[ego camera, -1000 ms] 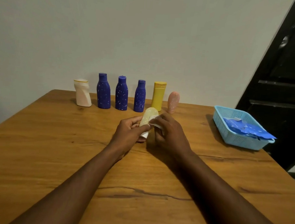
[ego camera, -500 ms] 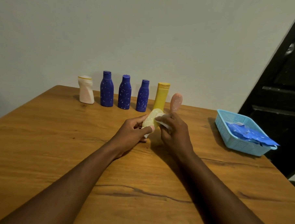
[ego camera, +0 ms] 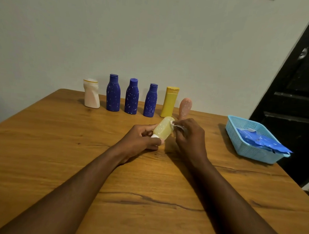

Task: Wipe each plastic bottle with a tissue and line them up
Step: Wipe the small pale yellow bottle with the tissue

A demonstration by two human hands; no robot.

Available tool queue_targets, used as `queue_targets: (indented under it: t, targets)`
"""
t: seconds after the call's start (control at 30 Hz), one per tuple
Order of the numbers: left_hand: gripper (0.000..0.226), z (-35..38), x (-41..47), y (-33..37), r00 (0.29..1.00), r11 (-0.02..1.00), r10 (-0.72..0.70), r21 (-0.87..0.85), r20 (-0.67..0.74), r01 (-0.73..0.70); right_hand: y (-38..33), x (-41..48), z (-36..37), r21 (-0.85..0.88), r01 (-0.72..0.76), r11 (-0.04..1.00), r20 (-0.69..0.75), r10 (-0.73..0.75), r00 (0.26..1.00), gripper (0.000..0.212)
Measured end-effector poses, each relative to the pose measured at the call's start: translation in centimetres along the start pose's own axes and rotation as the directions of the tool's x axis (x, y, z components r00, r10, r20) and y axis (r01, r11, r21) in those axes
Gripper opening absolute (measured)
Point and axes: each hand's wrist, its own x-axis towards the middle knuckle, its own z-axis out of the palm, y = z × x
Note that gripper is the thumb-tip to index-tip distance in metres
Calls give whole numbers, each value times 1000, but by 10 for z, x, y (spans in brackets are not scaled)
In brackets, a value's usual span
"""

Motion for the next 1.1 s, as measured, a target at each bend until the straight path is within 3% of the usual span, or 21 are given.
queue_targets:
  t: [0.1, 0.27, 0.37, 0.47, 0.67, 0.8, 0.87, 1.0, 1.1]
  targets:
    - [64, 0, 0, -1, 1000, 1000, 2, -7, -3, -2, -1, -2, 3, 33, 15, 999, 17, -16, 1000, 27]
    - [54, -1, -1, -4, 1000, 999, 27, -40, -4, -27, -15, -8, 8, 50, 119, 992, 301, -129, 945, 29]
    - [60, -1, -2, -4, 999, 999, 41, -24, 1, -41, -14, -4, 3, 89, 122, 988, 354, -146, 924, 29]
    - [64, -2, 1, -4, 999, 999, 32, -11, -4, -32, -4, -2, -1, 71, 90, 993, 313, -107, 944, 28]
    - [64, -3, 0, -3, 999, 997, 28, 70, 40, -31, 8, 5, -4, -17, -16, 1000, 22, 16, 1000, 29]
    - [65, 0, 0, -5, 997, 993, 67, 96, 42, -71, 5, 4, -3, -22, -45, 999, 19, 46, 999, 30]
    - [62, 1, 1, -7, 997, 993, 77, 89, 28, -79, -2, 1, -1, -11, 14, 1000, 67, -13, 998, 30]
    - [39, 0, 5, -16, 995, 990, 99, 100, 10, -99, -23, -5, 5, -3, 161, 987, 329, -151, 932, 31]
    - [47, -2, 6, -18, 992, 985, 124, 121, 14, -124, -27, -4, 0, -7, 174, 985, 429, -154, 890, 29]
